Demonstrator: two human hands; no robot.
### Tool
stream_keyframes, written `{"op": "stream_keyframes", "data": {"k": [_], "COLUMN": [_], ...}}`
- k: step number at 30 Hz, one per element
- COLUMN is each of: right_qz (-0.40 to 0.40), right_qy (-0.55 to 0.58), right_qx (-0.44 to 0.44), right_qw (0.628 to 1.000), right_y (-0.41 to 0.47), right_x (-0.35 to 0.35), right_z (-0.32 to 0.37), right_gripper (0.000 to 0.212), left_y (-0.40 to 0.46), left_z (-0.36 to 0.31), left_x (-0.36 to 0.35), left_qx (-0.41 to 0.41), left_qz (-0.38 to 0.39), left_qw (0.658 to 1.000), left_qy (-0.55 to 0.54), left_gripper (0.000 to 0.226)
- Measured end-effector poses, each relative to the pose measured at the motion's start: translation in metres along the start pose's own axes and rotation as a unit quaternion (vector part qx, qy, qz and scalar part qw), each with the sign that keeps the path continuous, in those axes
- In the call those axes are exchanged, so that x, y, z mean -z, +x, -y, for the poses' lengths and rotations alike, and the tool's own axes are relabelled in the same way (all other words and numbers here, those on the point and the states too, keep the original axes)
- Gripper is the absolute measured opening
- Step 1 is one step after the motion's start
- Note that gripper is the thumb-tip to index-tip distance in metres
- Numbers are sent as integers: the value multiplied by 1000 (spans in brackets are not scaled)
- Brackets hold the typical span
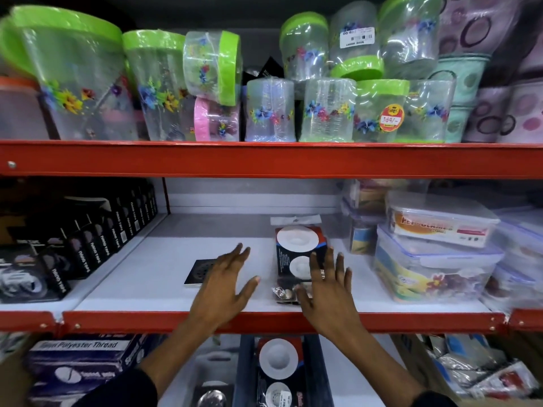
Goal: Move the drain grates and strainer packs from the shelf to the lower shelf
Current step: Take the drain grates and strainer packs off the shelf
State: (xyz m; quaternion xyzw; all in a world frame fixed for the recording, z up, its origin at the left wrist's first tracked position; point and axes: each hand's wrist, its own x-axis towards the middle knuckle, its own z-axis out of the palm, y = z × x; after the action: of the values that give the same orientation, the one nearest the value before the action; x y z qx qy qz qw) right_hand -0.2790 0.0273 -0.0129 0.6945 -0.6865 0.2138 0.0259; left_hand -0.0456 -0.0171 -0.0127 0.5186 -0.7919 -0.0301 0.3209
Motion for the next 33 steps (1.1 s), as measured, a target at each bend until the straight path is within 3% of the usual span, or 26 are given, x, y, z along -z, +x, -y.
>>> {"op": "stream_keyframes", "data": {"k": [5, 9, 13, 19, 27, 33], "right_qz": [-15, 97, 244, 320, 266, 169], "right_qy": [26, 54, 65, -2, 29, 50], "right_qx": [141, 227, 218, 207, 218, 246], "right_qw": [989, 968, 943, 925, 938, 953], "right_y": [23, 65, 111, 151, 152, 116], "right_x": [-16, -35, -53, -78, -82, -44], "right_z": [40, 84, 119, 143, 139, 130], "right_gripper": [76, 80, 92, 104, 108, 109], "left_y": [-20, -31, -35, -37, -36, -36], "left_z": [55, 96, 122, 133, 136, 136], "left_x": [33, 48, 53, 51, 49, 49], "left_qx": [6, 39, 59, 64, 72, 77], "left_qz": [-57, -22, 19, 29, 24, 14], "left_qw": [993, 989, 986, 991, 990, 990], "left_qy": [98, 143, 156, 118, 120, 114], "left_gripper": [74, 72, 76, 83, 82, 81]}}
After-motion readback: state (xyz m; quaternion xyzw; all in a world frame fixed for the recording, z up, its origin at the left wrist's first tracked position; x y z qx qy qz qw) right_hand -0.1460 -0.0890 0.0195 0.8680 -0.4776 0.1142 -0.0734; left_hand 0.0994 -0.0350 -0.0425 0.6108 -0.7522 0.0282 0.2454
